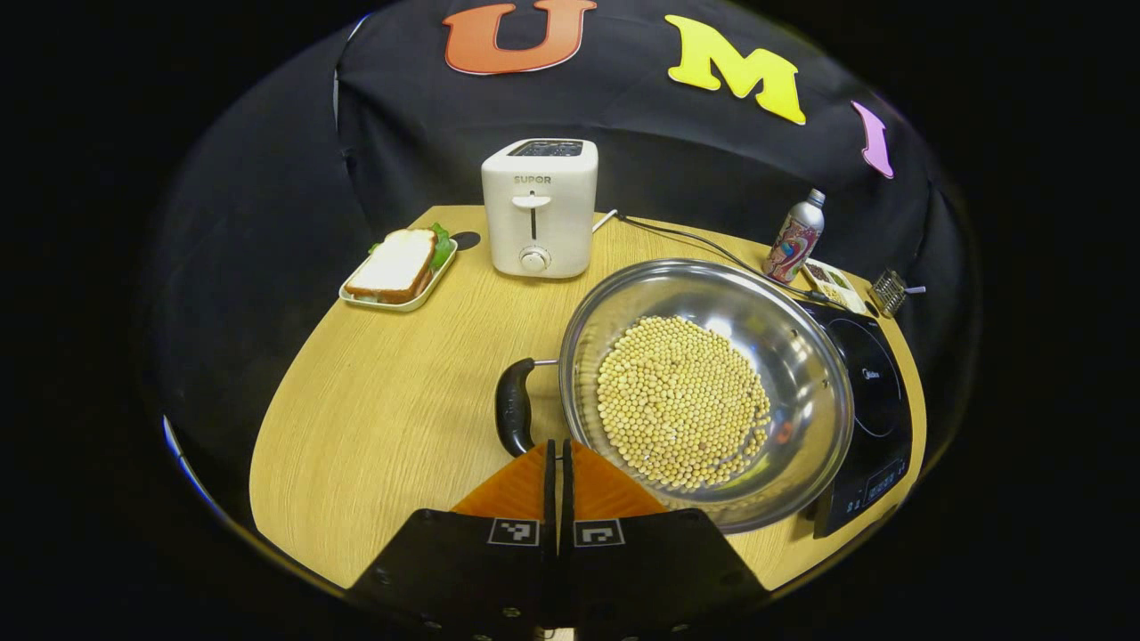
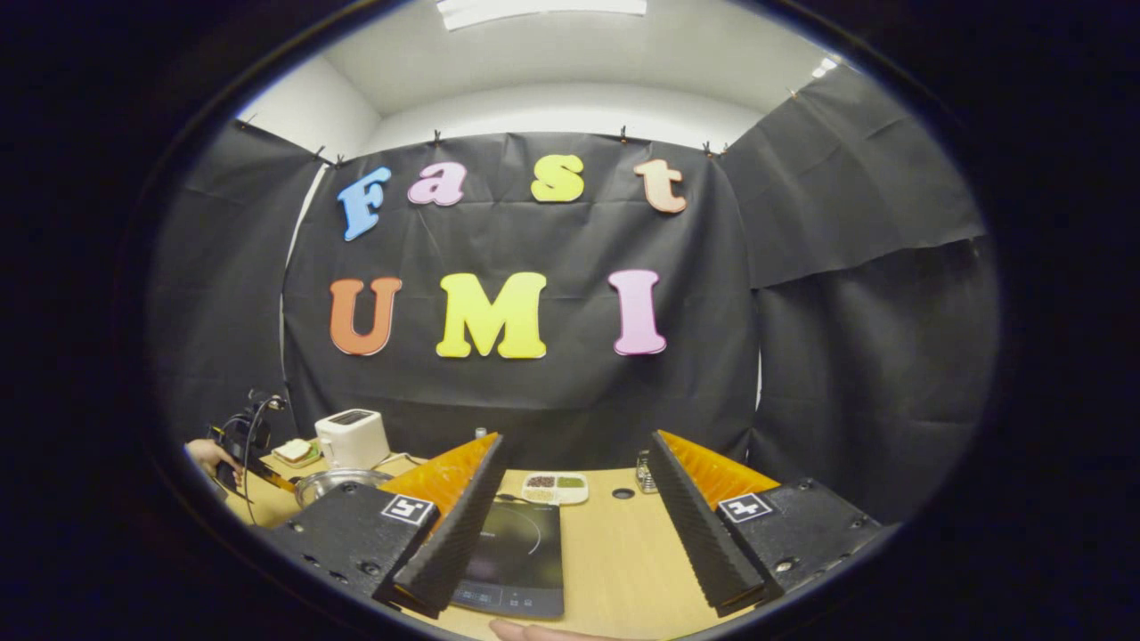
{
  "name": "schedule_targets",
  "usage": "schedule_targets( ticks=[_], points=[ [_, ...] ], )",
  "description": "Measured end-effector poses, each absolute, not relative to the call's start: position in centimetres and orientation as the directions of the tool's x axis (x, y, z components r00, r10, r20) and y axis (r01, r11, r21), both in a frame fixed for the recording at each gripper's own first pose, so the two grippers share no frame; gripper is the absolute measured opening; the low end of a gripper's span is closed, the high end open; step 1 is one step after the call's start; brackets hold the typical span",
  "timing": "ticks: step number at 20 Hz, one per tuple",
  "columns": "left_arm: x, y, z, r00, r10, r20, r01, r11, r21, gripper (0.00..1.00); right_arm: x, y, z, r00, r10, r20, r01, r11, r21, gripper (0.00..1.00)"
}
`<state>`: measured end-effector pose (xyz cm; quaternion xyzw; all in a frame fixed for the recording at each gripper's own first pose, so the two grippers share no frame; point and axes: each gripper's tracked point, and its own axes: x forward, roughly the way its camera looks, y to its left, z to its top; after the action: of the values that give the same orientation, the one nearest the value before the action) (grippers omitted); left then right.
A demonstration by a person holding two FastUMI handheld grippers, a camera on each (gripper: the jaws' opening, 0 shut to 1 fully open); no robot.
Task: First push the handle of the pot to place it horizontally, then grasp the pot with both hands and set it on the induction cooktop.
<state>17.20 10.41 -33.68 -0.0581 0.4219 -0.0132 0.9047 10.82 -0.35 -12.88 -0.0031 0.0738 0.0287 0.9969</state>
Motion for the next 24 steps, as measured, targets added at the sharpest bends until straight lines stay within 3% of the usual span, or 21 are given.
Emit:
schedule_targets(
  ticks=[1, 2, 4, 5, 6, 9, 11, 12, 20, 21, 22, 23, 24],
  points=[
    [17.6, 10.5, -33.8, 0.643, -0.072, -0.762, -0.026, 0.993, -0.116, 0.00, 11.1, -0.2, -13.1, 0.987, 0.057, -0.150, -0.058, 0.998, -0.006, 0.96],
    [18.0, 10.7, -33.8, 0.644, -0.070, -0.762, -0.029, 0.993, -0.115, 0.12, 11.2, 0.0, -13.3, 0.986, 0.058, -0.154, -0.060, 0.998, -0.007, 0.96],
    [18.5, 10.9, -33.7, 0.643, -0.067, -0.763, -0.030, 0.993, -0.112, 0.11, 11.6, 0.3, -13.7, 0.984, 0.063, -0.165, -0.065, 0.998, -0.003, 0.96],
    [18.7, 11.0, -33.8, 0.643, -0.066, -0.763, -0.030, 0.993, -0.112, 0.00, 11.7, 0.5, -13.9, 0.983, 0.065, -0.169, -0.066, 0.998, -0.002, 1.00],
    [19.0, 11.0, -33.8, 0.643, -0.065, -0.763, -0.031, 0.993, -0.111, 0.08, 11.9, 0.5, -14.2, 0.983, 0.064, -0.172, -0.066, 0.998, -0.004, 0.96],
    [19.4, 11.2, -33.8, 0.642, -0.059, -0.764, -0.033, 0.994, -0.104, 0.00, 12.2, 0.6, -14.5, 0.981, 0.060, -0.183, -0.063, 0.998, -0.008, 0.96],
    [19.8, 11.4, -34.0, 0.641, -0.052, -0.766, -0.034, 0.995, -0.096, 0.00, 12.5, 0.6, -14.8, 0.980, 0.059, -0.192, -0.061, 0.998, -0.007, 1.00],
    [20.0, 11.6, -34.0, 0.640, -0.049, -0.767, -0.035, 0.995, -0.092, 0.00, 12.6, 0.7, -14.9, 0.979, 0.058, -0.195, -0.061, 0.998, -0.008, 0.96],
    [19.4, 13.4, -33.0, 0.657, 0.006, -0.754, -0.080, 0.995, -0.061, 0.00, 13.6, 2.4, -15.7, 0.972, 0.062, -0.227, -0.066, 0.998, -0.009, 0.96],
    [19.1, 13.4, -32.2, 0.670, 0.000, -0.742, -0.085, 0.993, -0.077, 0.10, 13.8, 2.9, -15.8, 0.970, 0.065, -0.233, -0.069, 0.998, -0.006, 0.96],
    [19.0, 13.6, -31.5, 0.686, 0.002, -0.728, -0.088, 0.993, -0.081, 0.11, 14.0, 3.6, -15.9, 0.969, 0.071, -0.238, -0.073, 0.997, -0.002, 1.00],
    [18.7, 13.9, -30.7, 0.702, 0.006, -0.712, -0.089, 0.993, -0.079, 0.00, 14.3, 4.2, -16.0, 0.967, 0.077, -0.243, -0.079, 0.997, 0.002, 0.96],
    [18.5, 14.0, -30.0, 0.716, 0.009, -0.698, -0.091, 0.993, -0.080, 0.14, 14.4, 4.7, -16.1, 0.965, 0.082, -0.247, -0.084, 0.996, 0.006, 0.96]
  ],
)
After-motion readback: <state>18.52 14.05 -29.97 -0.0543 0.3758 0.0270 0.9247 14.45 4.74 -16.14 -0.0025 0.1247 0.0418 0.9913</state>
